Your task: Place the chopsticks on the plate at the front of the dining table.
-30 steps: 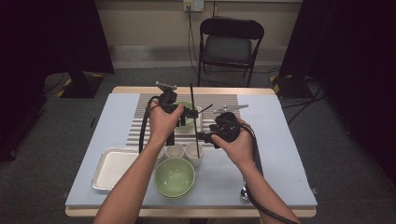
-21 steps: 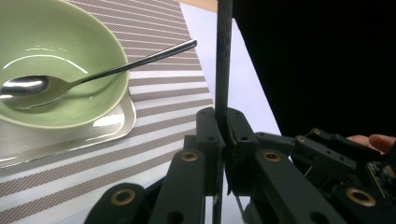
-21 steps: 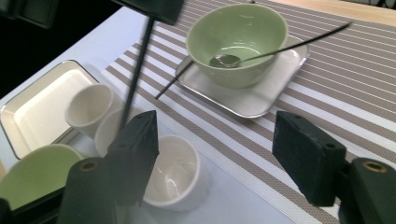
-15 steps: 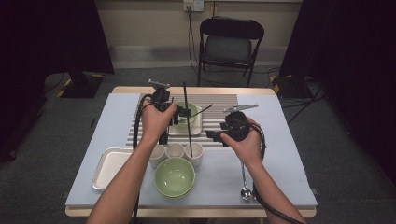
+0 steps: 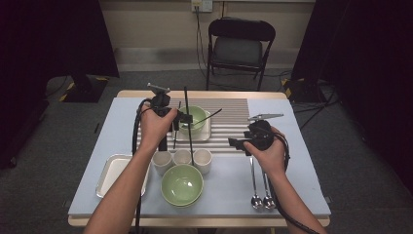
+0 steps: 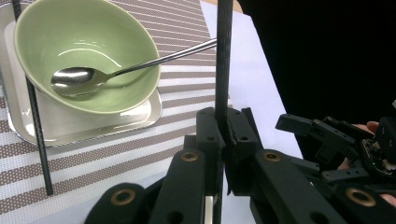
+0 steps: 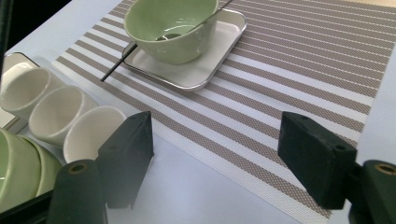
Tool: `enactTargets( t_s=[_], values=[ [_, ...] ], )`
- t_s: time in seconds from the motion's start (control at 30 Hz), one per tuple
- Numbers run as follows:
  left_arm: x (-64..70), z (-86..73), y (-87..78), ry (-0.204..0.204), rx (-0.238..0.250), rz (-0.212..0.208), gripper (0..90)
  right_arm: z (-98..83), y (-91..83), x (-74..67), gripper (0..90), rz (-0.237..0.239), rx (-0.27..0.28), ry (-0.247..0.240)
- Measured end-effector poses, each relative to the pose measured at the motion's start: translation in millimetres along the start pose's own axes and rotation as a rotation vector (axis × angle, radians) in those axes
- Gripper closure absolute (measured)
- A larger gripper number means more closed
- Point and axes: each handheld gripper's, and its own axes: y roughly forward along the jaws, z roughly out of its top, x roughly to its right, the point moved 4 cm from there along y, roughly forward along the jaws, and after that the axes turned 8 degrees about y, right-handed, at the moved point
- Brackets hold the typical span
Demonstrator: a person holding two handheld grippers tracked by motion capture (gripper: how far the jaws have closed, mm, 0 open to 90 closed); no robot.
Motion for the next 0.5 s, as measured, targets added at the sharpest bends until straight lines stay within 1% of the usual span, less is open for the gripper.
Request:
enactTargets(
  t_s=[0.07, 0.13, 0.17, 0.27, 0.33, 0.37, 0.43, 0.47, 0.5],
  values=[
    [-0.5, 0.0, -0.6, -0.011, -0.001, -0.002, 86.0, -1.6, -1.3, 4.1, 25.3, -0.003, 0.005, 0.005],
    [-2.2, 0.3, -1.6, -0.004, -0.003, 0.007, 86.0, -4.2, -2.6, 9.3, 24.7, -0.013, 0.005, 0.012],
    [-2.2, 0.4, -2.0, -0.011, -0.004, 0.004, 86.0, -6.0, -3.1, 12.0, 24.4, -0.018, 0.002, 0.015],
    [-4.8, 1.2, -4.0, -0.01, -0.008, 0.011, 86.0, -11.5, -4.0, 21.1, 24.2, -0.031, 0.0, 0.023],
    [-5.3, 1.6, -5.0, -0.017, -0.005, 0.012, 86.0, -15.5, -4.9, 26.0, 24.3, -0.037, -0.003, 0.041],
    [-5.5, 1.2, -5.2, -0.015, -0.012, 0.012, 86.0, -17.2, -5.1, 28.5, 24.3, -0.039, -0.004, 0.046],
    [-3.9, 0.5, -4.6, -0.018, -0.014, 0.007, 86.0, -20.3, -5.0, 32.2, 24.2, -0.04, -0.004, 0.053],
    [-3.4, 0.1, -4.1, -0.012, -0.018, 0.009, 86.0, -21.6, -4.7, 33.6, 24.2, -0.04, -0.005, 0.052],
    [-2.0, -0.2, -2.9, -0.016, -0.018, -0.001, 86.0, -22.7, -4.2, 34.2, 24.2, -0.04, -0.005, 0.056]
  ],
)
